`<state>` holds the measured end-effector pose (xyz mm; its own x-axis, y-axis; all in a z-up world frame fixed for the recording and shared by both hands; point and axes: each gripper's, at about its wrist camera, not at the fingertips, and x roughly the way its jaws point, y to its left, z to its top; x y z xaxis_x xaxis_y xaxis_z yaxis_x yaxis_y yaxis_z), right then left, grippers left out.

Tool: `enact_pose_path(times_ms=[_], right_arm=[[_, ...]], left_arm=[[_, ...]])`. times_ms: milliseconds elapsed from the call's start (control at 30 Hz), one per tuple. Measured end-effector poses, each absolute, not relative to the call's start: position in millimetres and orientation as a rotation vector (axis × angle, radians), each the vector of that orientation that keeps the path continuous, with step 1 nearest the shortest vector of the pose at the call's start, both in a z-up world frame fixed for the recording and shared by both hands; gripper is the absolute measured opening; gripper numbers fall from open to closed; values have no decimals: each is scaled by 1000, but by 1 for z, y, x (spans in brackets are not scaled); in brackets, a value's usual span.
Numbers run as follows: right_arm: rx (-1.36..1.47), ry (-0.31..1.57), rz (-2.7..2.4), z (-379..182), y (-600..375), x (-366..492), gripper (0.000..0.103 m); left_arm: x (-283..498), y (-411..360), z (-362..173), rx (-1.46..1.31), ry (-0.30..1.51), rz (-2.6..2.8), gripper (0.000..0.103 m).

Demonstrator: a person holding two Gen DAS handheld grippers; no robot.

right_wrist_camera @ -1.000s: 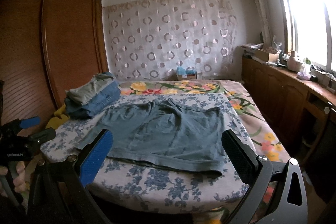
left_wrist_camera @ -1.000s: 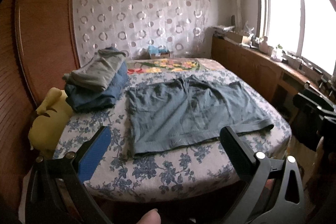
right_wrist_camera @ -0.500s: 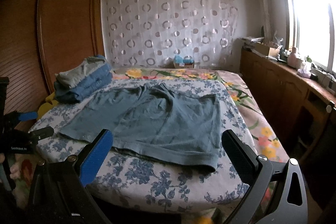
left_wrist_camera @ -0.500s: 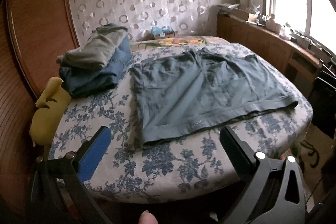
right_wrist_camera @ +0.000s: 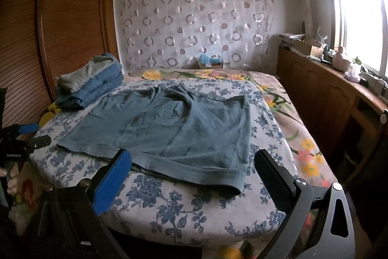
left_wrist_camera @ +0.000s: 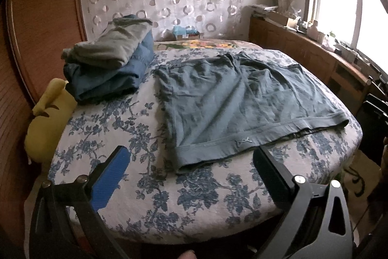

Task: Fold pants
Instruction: 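Lower both grippers toward the pants hem, left and right tools side by side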

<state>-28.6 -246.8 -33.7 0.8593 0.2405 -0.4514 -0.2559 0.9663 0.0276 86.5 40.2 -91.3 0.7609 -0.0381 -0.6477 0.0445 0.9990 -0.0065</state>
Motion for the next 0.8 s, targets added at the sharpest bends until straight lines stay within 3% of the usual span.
enact_pose_path(times_ms=[200,367,500,800], right_arm=[[-36,494,288,-36,-247,-28,92],[-45,529,297,-42,-251,-18,74],[-38,555,289,-42,-255,-14,73],[-46,570,303,-38,-251,-18,72]], left_arm=[[92,50,-98,-5,724,-54,83],[98,59,-109,-25,750,-44,71],[102,64,-120,-42,784,-31,61],[110,65,-130,-75,806,-48,51]])
